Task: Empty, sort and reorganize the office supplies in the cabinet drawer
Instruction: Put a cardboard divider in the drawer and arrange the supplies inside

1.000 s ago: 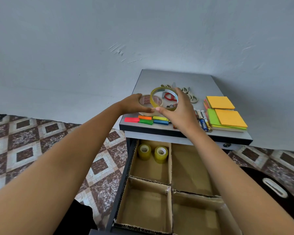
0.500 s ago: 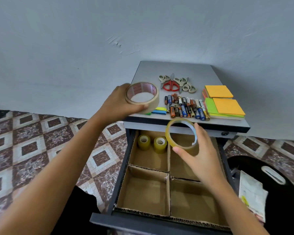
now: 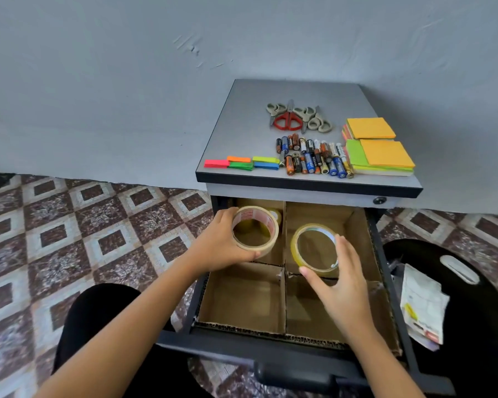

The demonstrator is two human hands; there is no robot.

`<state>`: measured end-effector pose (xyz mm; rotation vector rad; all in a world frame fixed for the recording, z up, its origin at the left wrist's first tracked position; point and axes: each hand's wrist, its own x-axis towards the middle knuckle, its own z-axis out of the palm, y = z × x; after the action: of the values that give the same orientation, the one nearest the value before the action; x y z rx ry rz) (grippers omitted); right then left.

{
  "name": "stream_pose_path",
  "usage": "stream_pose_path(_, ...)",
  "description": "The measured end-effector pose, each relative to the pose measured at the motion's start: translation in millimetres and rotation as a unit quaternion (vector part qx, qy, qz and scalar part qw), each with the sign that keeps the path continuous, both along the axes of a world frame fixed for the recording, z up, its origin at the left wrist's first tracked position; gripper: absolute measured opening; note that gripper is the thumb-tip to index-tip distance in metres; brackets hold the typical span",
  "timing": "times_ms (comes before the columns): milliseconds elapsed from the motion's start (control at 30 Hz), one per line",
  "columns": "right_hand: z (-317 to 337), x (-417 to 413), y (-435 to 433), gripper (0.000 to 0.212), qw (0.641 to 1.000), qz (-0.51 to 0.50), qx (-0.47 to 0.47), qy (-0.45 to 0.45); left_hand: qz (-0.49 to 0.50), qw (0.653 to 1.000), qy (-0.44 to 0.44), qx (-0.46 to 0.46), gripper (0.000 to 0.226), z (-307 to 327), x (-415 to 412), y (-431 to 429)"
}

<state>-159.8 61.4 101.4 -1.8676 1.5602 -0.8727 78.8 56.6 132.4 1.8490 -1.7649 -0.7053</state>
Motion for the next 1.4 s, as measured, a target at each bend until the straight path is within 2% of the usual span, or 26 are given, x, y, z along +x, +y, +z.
stream_pose_path(200,-3.8,-1.5,-0.3,0.089,1.0,0.007,0.014,-0.014,-0.074,0.991,-0.101,0.042,0.104,-18.0,13.6,-29.5)
stream_pose_path(333,-5.2,-2.3,-1.2,0.089,1.0,0.004,0.006,-0.017,-0.163,0.962,-0.201,0.084,0.103,-9.6,22.3,-51.5)
stream_pose_path(467,-6.8,-1.8,-1.5,0.088,1.0,0.001,0.0,-0.017,-0.226,0.927,-0.278,0.109,0.091,-7.7,24.4,-68.0)
stream_pose_path(767,-8.0,-1.8,-2.4,0.088,1.0,0.0,0.001,-0.018,-0.285,0.86,-0.389,0.165,0.09,-7.7,15.8,-71.5)
stream_pose_path(833,-8.1,-1.7,-1.8,0.088,1.0,0.003,0.004,-0.019,-0.275,0.86,-0.401,0.155,0.089,-10.5,16.4,-69.6)
stream_pose_path(933,-8.5,-1.0,-2.2,0.088,1.0,0.016,0.002,-0.016,-0.233,0.895,-0.365,0.113,0.083,-11.4,21.4,-62.2)
stream_pose_path(1033,-5.8,2.3,-5.3,0.087,0.999,0.051,0.003,0.004,-0.149,0.959,-0.238,0.027,0.062,-14.6,28.5,-44.4)
stream_pose_path(1100,-1.2,7.0,-10.5,0.086,0.996,0.081,0.004,0.022,-0.08,0.982,-0.171,-0.027,0.054,-21.0,30.3,-28.0)
stream_pose_path(1267,12.9,28.0,-39.6,0.083,0.986,0.153,-0.022,0.07,0.064,0.995,-0.042,-0.064,0.054,-43.6,22.2,8.7)
stream_pose_path(1400,20.0,51.4,-65.2,0.077,0.97,0.21,-0.018,0.117,0.099,0.994,-0.003,-0.038,0.059,-51.7,13.0,18.7)
